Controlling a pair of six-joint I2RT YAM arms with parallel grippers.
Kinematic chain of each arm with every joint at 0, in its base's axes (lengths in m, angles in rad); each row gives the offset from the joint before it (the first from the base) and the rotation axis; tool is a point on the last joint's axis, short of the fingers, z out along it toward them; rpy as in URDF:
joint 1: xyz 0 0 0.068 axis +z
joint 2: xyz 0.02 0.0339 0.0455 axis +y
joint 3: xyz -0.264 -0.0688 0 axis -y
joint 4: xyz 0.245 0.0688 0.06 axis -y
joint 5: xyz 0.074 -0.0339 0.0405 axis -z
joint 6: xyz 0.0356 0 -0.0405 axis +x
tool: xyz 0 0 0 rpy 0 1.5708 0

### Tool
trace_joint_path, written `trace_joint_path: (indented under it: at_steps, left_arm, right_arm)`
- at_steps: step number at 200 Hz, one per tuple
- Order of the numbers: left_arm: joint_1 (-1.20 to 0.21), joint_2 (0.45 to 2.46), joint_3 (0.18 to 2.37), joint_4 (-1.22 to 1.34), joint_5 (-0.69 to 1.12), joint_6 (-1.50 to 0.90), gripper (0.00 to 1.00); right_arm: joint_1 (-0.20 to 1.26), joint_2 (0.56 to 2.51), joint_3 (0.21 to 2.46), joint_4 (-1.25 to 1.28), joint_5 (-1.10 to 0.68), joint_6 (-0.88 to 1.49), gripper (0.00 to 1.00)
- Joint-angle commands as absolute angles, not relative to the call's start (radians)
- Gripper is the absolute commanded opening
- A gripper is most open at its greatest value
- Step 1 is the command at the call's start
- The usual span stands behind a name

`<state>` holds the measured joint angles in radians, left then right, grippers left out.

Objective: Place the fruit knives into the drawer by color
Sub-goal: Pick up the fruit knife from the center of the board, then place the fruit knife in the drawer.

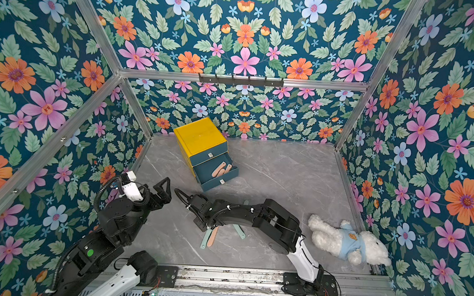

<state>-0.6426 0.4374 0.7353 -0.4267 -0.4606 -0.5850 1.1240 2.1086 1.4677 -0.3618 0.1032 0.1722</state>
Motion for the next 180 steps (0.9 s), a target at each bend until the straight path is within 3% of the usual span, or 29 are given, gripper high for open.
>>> trace_joint_path:
  at_steps: [1, 48, 121, 145, 180]
  left_arm:
    - [-0.641, 0.438, 0.728, -0.436, -0.465, -0.6, 0.99]
    - [-0.641, 0.462, 0.681, -0.431, -0.474, -0.632, 0.99]
    - [-0.641, 0.46, 0.622, -0.391, -0.464, -0.655, 0.99]
    - [-0.641, 0.477, 0.601, -0.38, -0.446, -0.667, 0.99]
    - [-0.641, 0.505, 0.597, -0.386, -0.422, -0.681, 0.99]
  right_arm:
    - [1.126, 2.046, 1.42, -0.277, 0.055, 0.156, 0.11]
    - [1.105, 1.867, 1.272, -0.139, -0.037, 0.219, 0.1]
    - [0.978, 1.456, 1.002, -0.188, 0.053, 0.358, 0.1]
    - [0.89, 1.416, 1.065, -0.251, 0.001, 0.357, 0.1]
    - [0.769, 1.533, 1.336, -0.454, -0.113, 0.352, 0.1]
